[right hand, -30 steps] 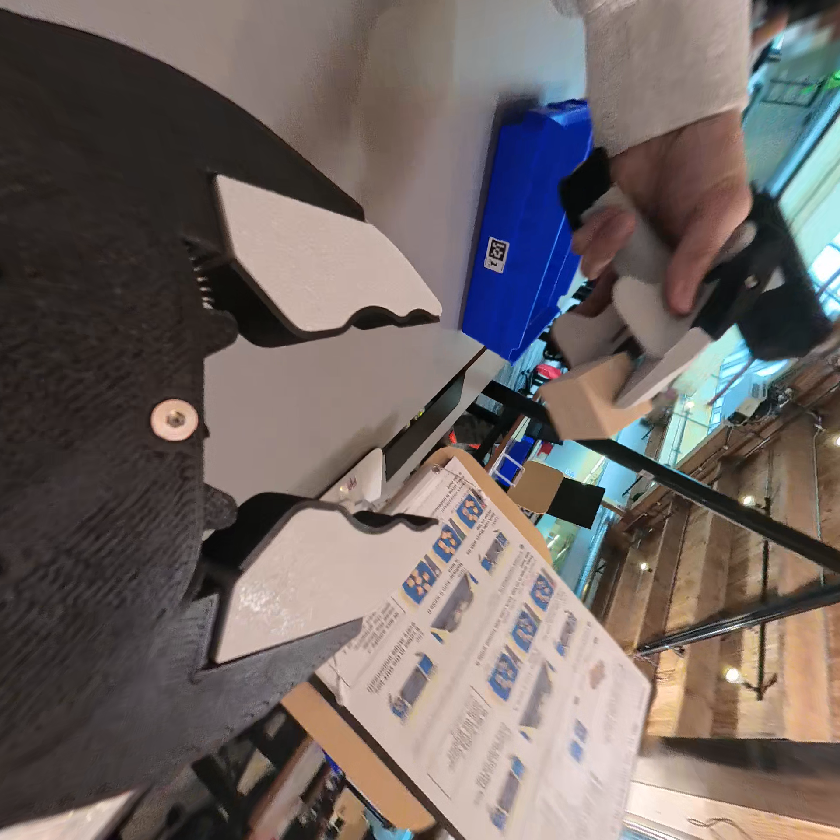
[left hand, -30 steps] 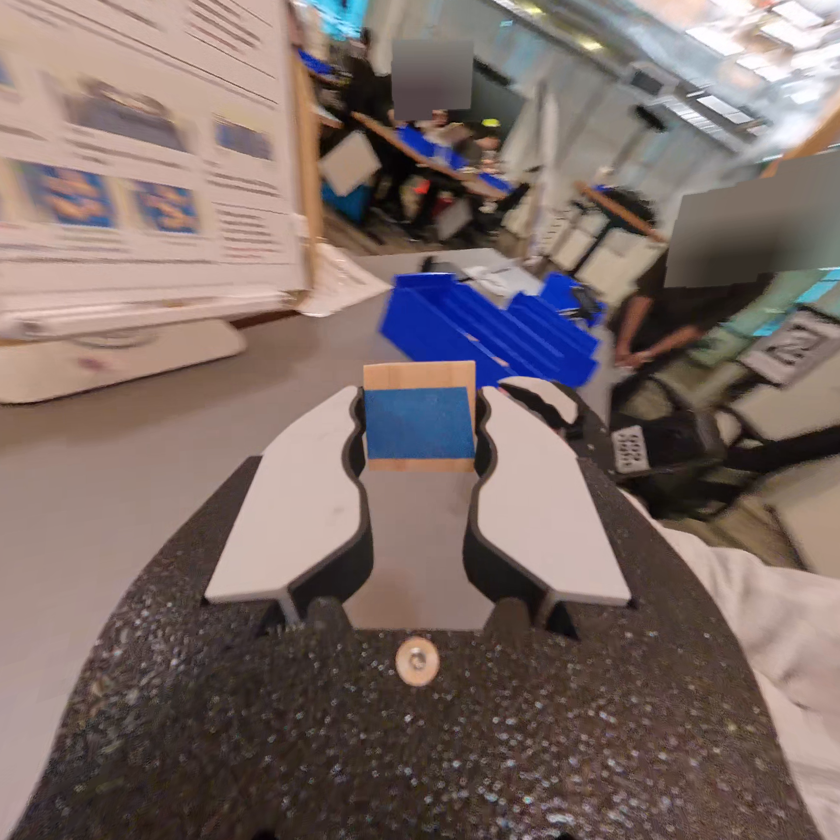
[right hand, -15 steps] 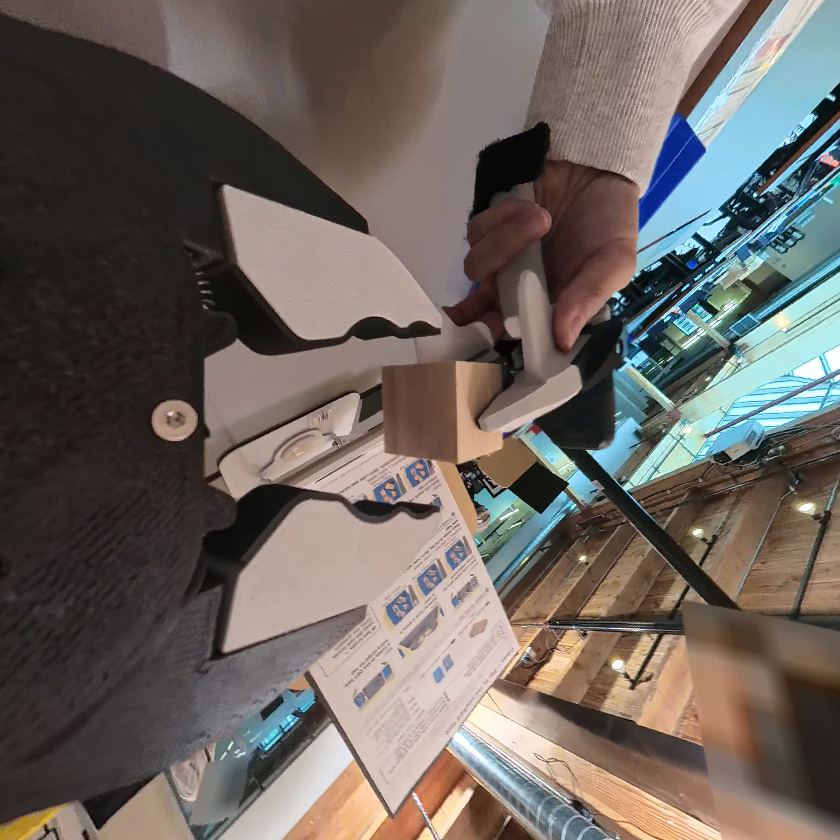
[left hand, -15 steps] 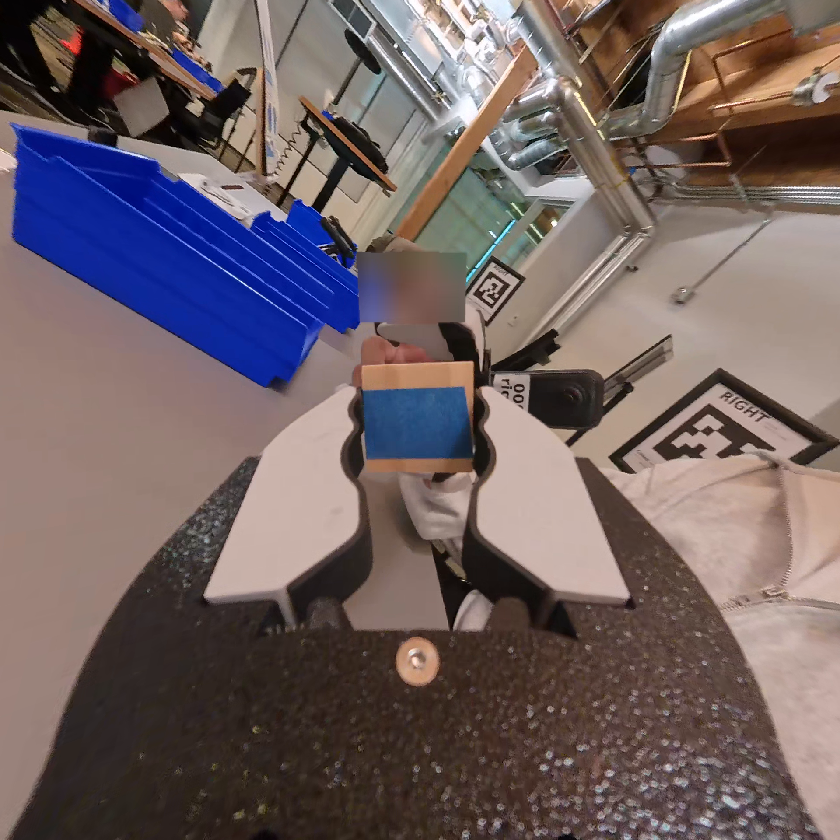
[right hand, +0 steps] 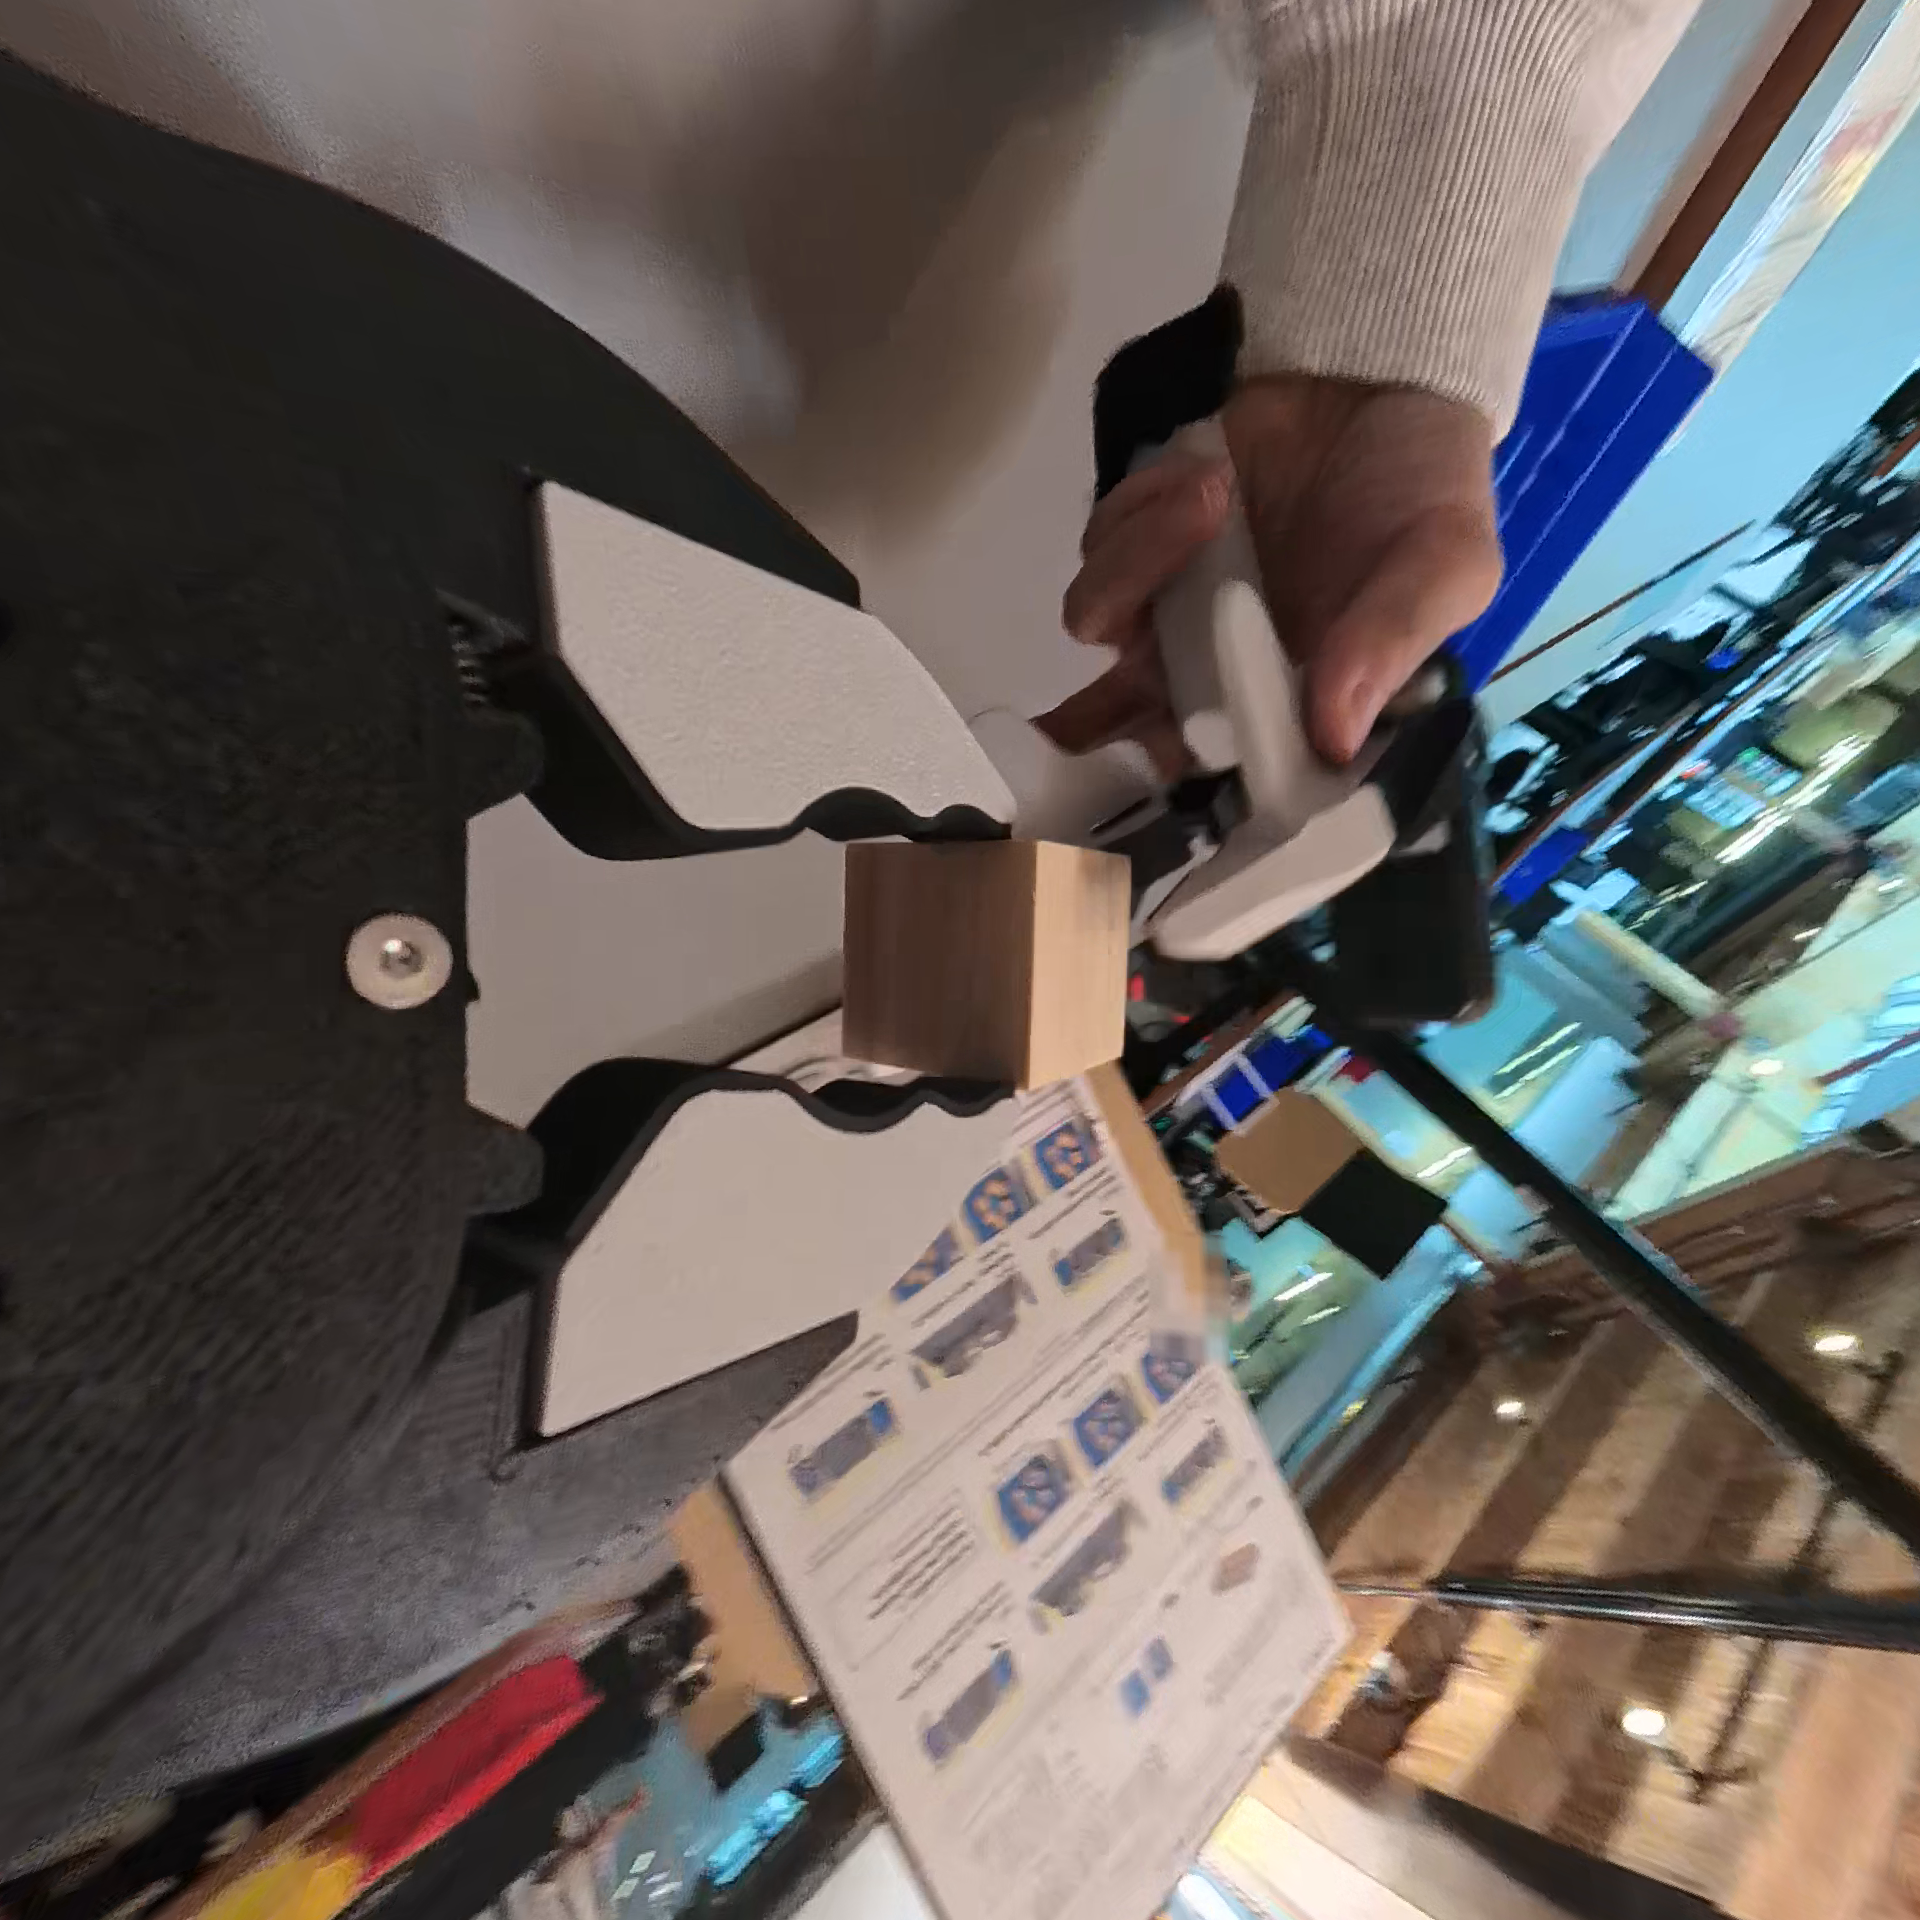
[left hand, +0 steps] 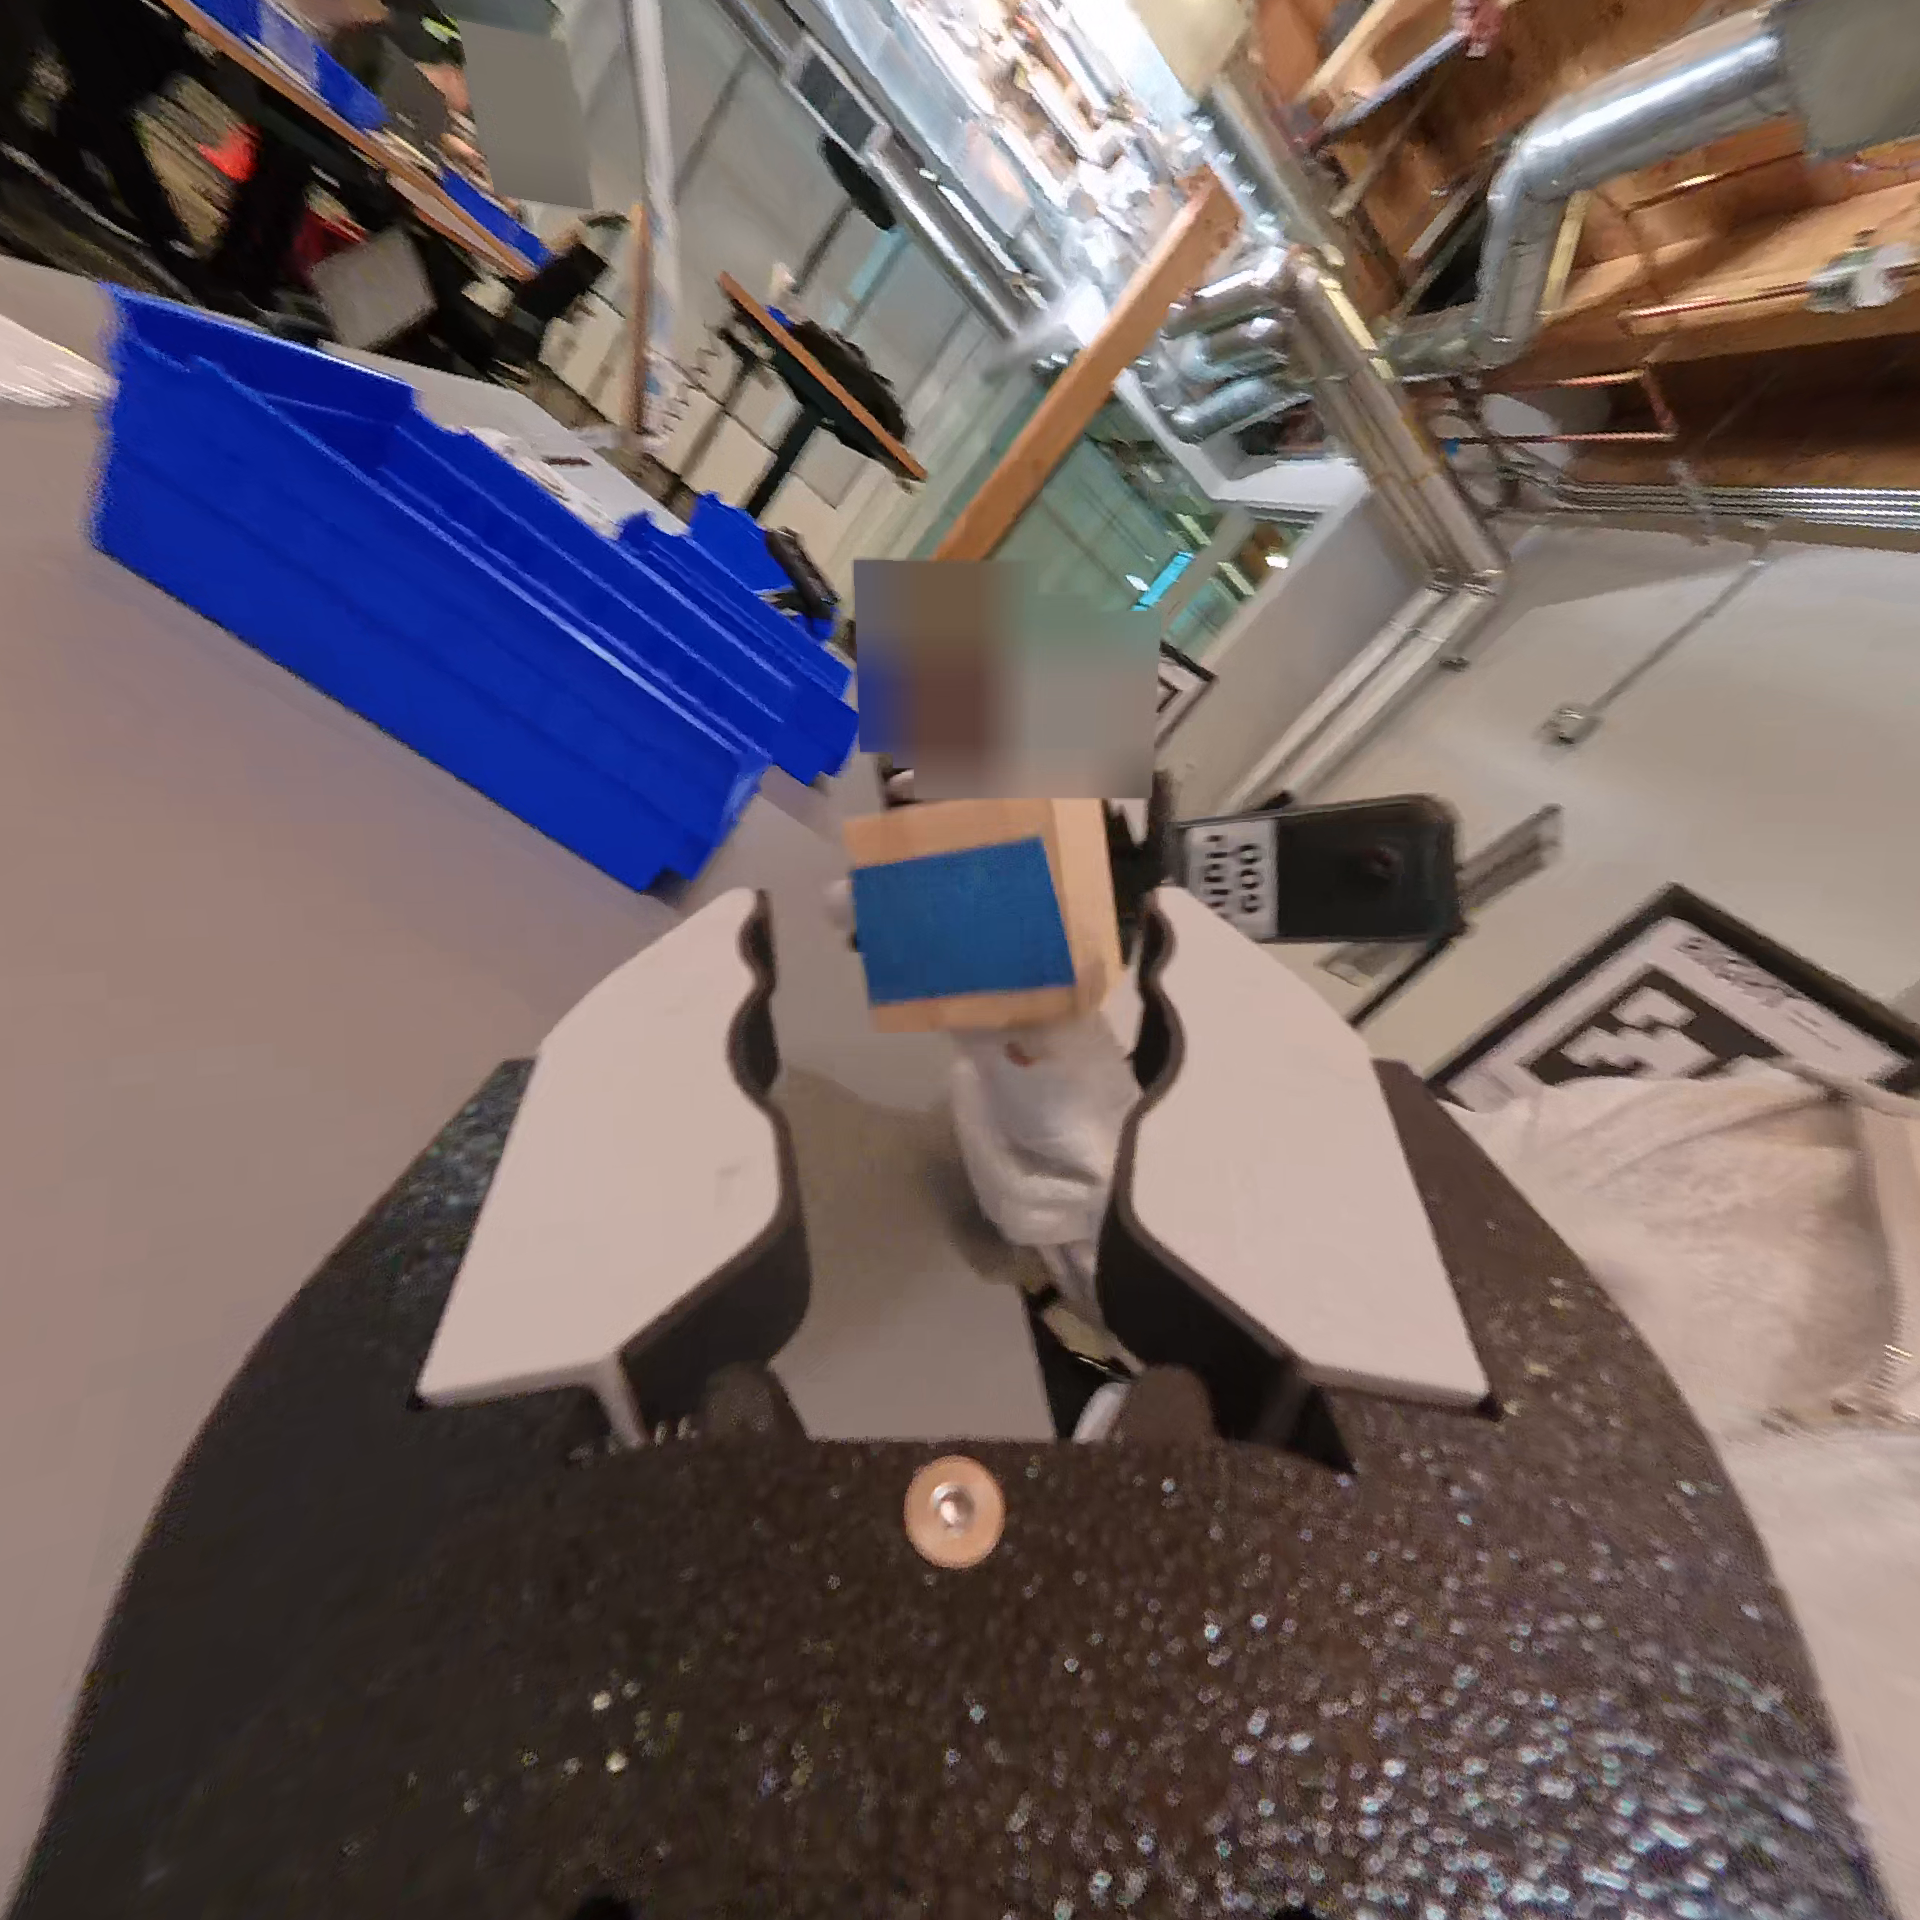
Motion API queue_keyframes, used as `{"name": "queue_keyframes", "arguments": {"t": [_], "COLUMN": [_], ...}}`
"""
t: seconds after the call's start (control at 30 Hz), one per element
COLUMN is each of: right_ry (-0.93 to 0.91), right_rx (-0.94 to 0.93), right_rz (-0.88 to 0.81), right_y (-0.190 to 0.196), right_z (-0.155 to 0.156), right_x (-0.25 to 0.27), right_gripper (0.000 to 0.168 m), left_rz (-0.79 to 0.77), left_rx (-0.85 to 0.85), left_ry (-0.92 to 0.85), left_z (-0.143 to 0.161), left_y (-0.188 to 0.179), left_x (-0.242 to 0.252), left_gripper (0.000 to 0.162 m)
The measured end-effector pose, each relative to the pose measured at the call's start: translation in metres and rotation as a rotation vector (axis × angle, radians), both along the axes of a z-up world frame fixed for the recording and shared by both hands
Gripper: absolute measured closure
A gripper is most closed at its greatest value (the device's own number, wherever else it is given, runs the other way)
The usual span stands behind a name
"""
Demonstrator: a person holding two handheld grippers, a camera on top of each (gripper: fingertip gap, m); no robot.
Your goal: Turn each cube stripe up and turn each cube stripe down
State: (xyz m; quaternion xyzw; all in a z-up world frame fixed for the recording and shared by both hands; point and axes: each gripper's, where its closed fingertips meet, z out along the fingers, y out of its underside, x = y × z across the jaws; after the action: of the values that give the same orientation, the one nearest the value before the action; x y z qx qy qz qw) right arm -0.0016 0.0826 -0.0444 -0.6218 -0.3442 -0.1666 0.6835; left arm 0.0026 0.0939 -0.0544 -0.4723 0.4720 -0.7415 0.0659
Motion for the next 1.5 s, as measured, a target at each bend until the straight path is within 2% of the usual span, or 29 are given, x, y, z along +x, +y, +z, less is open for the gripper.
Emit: {"name": "queue_keyframes", "arguments": {"t": [0.1, 0.27, 0.4, 0.47, 0.53, 0.63, 0.83, 1.23, 1.5], "right_ry": [0.015, 0.086, 0.141, 0.204, 0.265, 0.384, 0.419, 0.389, 0.365], "right_rx": [-0.096, -0.448, -0.851, -1.045, -1.141, -1.215, -1.318, -1.435, -1.463], "right_rz": [-0.182, -0.556, -0.792, -0.848, -0.883, -0.897, -0.854, -0.798, -0.792], "right_y": [-0.013, -0.066, -0.124, -0.147, -0.157, -0.157, -0.146, -0.126, -0.121], "right_z": [0.003, -0.004, -0.040, -0.065, -0.087, -0.116, -0.153, -0.173, -0.175], "right_x": [0.053, 0.177, 0.258, 0.282, 0.302, 0.316, 0.321, 0.317, 0.316], "right_gripper": [0.124, 0.124, 0.124, 0.124, 0.124, 0.124, 0.124, 0.123, 0.123], "left_rz": [0.202, 0.433, 0.394, 0.388, 0.377, 0.367, 0.369, 0.340, 0.331], "left_rx": [0.159, 0.445, 0.585, 0.625, 0.643, 0.658, 0.622, 0.642, 0.636], "left_ry": [0.034, 0.058, 0.094, 0.129, 0.134, 0.126, 0.128, 0.151, 0.155], "left_z": [-0.017, -0.036, -0.055, -0.065, -0.069, -0.071, -0.072, -0.080, -0.081], "left_y": [0.025, 0.048, 0.043, 0.043, 0.040, 0.037, 0.040, 0.034, 0.031], "left_x": [0.011, 0.020, 0.022, 0.024, 0.025, 0.026, 0.026, 0.028, 0.029], "left_gripper": [0.082, 0.084, 0.083, 0.083, 0.083, 0.083, 0.084, 0.085, 0.085]}}
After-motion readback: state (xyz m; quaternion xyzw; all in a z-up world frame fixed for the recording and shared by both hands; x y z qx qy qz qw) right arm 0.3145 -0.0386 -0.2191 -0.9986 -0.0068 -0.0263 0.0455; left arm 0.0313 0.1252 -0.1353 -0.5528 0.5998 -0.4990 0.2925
